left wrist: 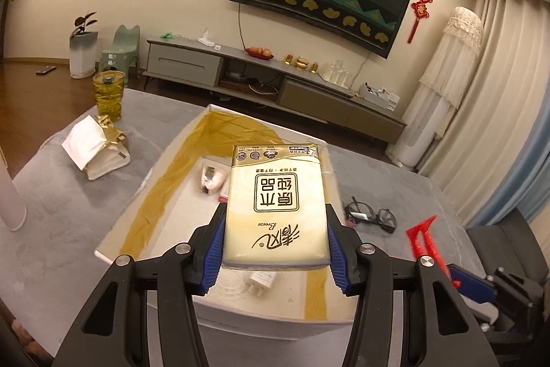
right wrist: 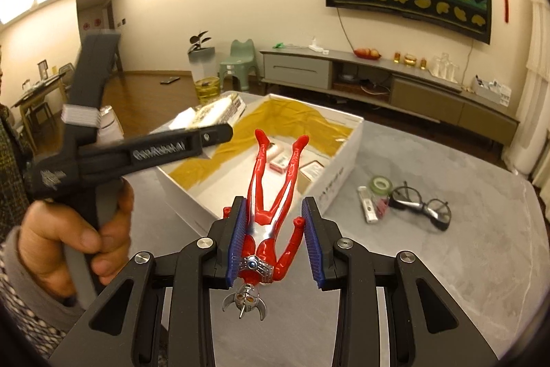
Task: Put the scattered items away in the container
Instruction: 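Lift and carry the tissue pack and red figure over the white box with both tools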
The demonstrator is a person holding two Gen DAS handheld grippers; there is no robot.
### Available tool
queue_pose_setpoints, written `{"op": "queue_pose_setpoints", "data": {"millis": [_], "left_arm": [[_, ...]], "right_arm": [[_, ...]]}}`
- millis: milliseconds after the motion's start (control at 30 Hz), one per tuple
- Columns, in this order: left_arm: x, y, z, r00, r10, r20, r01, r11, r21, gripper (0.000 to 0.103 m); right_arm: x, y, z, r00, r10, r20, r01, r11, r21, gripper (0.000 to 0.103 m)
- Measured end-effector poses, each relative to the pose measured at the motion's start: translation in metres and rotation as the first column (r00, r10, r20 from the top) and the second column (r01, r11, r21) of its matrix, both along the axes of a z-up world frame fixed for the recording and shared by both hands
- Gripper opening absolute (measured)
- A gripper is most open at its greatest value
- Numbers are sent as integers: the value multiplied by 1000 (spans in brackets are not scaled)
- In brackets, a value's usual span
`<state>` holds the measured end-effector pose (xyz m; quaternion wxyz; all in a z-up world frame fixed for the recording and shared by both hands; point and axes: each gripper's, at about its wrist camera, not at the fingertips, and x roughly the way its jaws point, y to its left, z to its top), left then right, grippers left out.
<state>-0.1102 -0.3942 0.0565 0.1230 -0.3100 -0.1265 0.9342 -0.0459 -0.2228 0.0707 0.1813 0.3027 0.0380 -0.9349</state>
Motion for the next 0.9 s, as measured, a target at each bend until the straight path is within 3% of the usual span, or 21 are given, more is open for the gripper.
{"op": "queue_pose_setpoints", "data": {"millis": [367,900], "left_arm": [[-23,-29,-13,999,18,41,-20,998,65,53],[-41,-40,-29,995,16,100,-18,1000,20,53]], "right_arm": [[-38,-31,5,998,46,34,-44,998,-35,34],[-104,-51,-18,973,87,214,-56,987,-148,34]]}}
